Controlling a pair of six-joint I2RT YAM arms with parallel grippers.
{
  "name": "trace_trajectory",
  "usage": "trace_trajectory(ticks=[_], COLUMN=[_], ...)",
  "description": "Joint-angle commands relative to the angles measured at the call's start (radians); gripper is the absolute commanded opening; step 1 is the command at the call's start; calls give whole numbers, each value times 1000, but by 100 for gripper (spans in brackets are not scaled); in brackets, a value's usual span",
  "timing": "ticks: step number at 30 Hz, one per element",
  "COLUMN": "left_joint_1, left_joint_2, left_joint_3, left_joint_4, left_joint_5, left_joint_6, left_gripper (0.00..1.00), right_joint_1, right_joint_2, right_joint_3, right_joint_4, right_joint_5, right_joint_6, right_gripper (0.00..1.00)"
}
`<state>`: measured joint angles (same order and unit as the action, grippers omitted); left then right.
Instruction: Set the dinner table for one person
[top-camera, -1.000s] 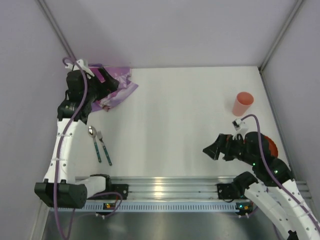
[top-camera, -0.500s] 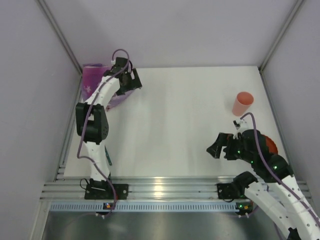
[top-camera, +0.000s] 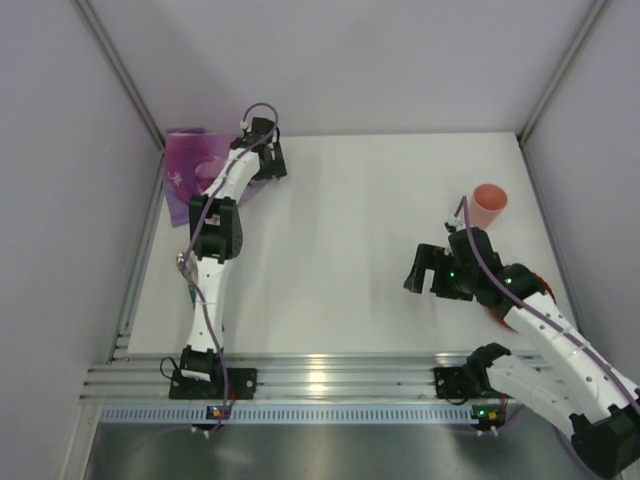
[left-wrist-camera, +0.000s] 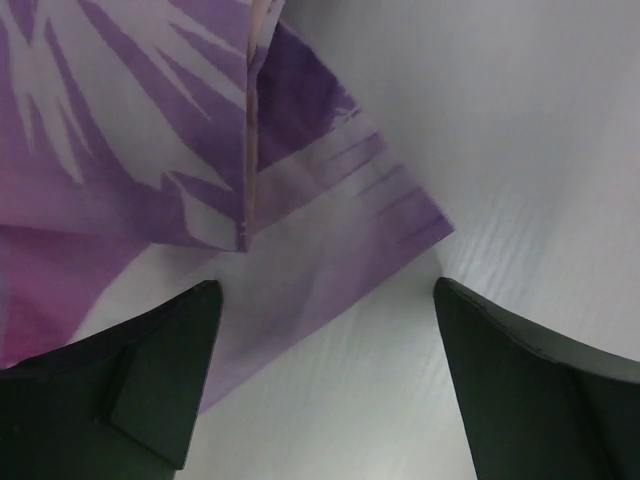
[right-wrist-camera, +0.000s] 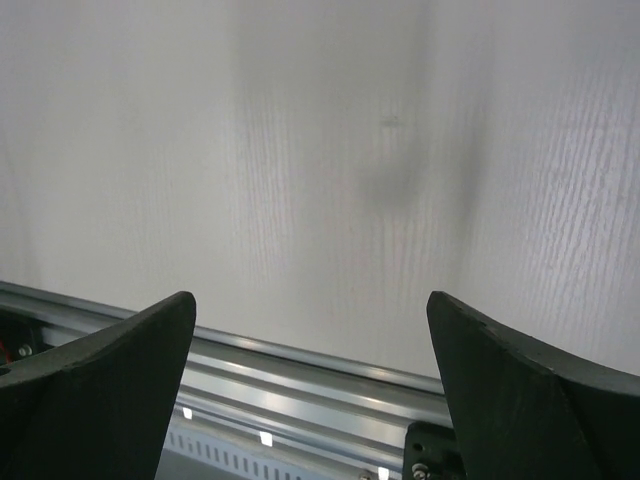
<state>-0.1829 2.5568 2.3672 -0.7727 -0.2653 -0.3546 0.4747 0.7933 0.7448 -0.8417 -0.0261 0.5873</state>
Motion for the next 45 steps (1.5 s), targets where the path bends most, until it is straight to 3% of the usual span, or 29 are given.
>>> trace_trajectory(ticks=[1,6,9,12,13,16,17,18,26,31,36,37,38,39,45], left_joint_1=[20,19,34,69,91,114,112,112,-10,-221,-453,-478,-499,-529,-537], left_joint_2=[46,98,112,121,123,112,106,99,-48,-170,-259,-291,-308,-343,-559], left_joint_3=[40,37,37,30,26,14,12,7,-32,-112,-193,-222,-235,-247,-353], left_joint_4=[-36,-48,-48,-48,-46,-36,-33,-25,-2,-36,-94,-91,-91,-86,-131], left_joint_5=[-45,-54,-39,-23,4,44,50,61,129,97,87,115,118,127,63], left_joint_6=[23,14,-1,-18,-23,-9,-6,-3,63,102,-7,-56,-85,-130,-257], left_gripper=[93,87,75,56,42,19,4,0,0,0,0,13,37,96,99], right_joint_1=[-2,-4,-2,-2,-2,-4,-4,-2,-4,-4,-4,-4,-4,-4,-10], right_joint_2=[75,230,303,354,363,379,376,371,238,150,72,64,61,63,129], right_joint_3=[88,142,175,199,206,214,212,212,168,147,110,97,93,87,128], right_joint_4=[102,144,164,181,184,190,191,191,153,99,87,89,90,92,102], right_joint_5=[22,-6,-24,-38,-38,-40,-38,-37,-14,-5,-17,-18,-18,-17,-3], right_joint_6=[9,2,-3,-6,-9,-14,-17,-17,-32,-55,-78,-83,-96,-102,-130], right_gripper=[100,100,100,100,100,100,100,100,100,100,100,100,100,100,100])
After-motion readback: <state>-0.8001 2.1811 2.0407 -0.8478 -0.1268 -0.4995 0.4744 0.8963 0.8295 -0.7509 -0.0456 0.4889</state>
